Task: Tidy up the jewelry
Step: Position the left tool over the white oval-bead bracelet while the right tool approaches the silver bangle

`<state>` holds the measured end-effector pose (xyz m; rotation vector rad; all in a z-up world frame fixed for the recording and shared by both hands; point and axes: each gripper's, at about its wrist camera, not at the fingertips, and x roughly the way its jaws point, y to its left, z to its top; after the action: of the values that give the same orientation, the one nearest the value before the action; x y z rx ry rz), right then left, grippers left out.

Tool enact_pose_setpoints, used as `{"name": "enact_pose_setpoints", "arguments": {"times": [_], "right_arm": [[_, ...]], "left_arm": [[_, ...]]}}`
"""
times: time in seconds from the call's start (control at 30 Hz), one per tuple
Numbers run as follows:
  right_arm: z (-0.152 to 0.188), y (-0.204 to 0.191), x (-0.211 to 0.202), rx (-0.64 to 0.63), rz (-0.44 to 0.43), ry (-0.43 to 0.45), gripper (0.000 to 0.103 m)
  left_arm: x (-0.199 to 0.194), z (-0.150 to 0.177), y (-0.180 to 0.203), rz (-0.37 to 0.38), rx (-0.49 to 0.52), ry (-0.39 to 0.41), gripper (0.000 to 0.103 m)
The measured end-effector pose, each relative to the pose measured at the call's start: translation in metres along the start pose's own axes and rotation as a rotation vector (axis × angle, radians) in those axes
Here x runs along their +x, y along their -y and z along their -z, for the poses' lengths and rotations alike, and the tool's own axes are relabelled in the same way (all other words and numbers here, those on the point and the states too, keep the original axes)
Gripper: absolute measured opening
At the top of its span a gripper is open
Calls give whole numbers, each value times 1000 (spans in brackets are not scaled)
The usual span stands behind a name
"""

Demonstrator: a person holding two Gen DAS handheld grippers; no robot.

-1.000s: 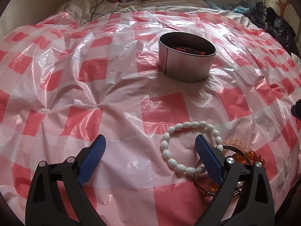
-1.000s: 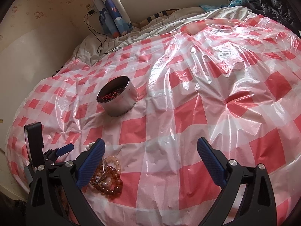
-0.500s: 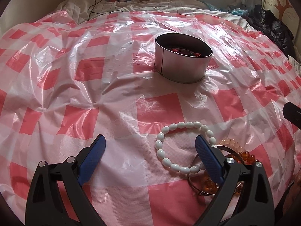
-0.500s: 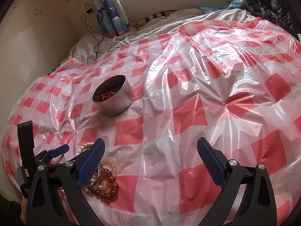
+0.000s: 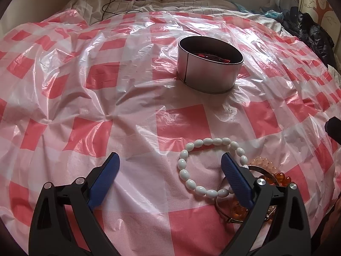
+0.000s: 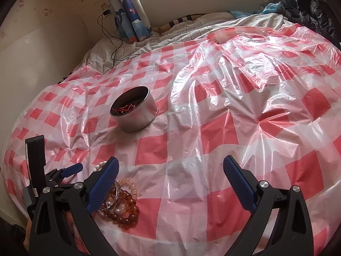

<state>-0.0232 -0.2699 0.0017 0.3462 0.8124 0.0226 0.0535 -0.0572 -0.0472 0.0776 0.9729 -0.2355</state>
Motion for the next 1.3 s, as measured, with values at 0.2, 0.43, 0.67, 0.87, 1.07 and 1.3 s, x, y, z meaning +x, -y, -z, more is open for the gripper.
{"name": "enact_pose_setpoints", "arguments": {"times": [0.2, 0.43, 0.67, 0.87, 1.07, 1.3], "right_arm": [[1, -1, 2, -3, 4, -6, 94], [2, -2, 3, -7, 5, -8, 94], [3, -7, 3, -36, -20, -9, 94], [13, -44, 0, -220, -83, -32, 94], [32, -83, 12, -429, -80, -68, 94], [34, -94, 37, -451, -95, -130, 65]], "left_arm": [[0, -1, -1, 10, -5, 0, 92], [0, 0, -2, 10, -5, -1, 92], [-4, -3, -21, 62, -105, 22, 92], [-5, -5, -48, 124, -224, 28, 92], [-8, -4, -62, 163, -294, 33, 92], [-9, -4, -60, 177, -289, 30, 92]]}}
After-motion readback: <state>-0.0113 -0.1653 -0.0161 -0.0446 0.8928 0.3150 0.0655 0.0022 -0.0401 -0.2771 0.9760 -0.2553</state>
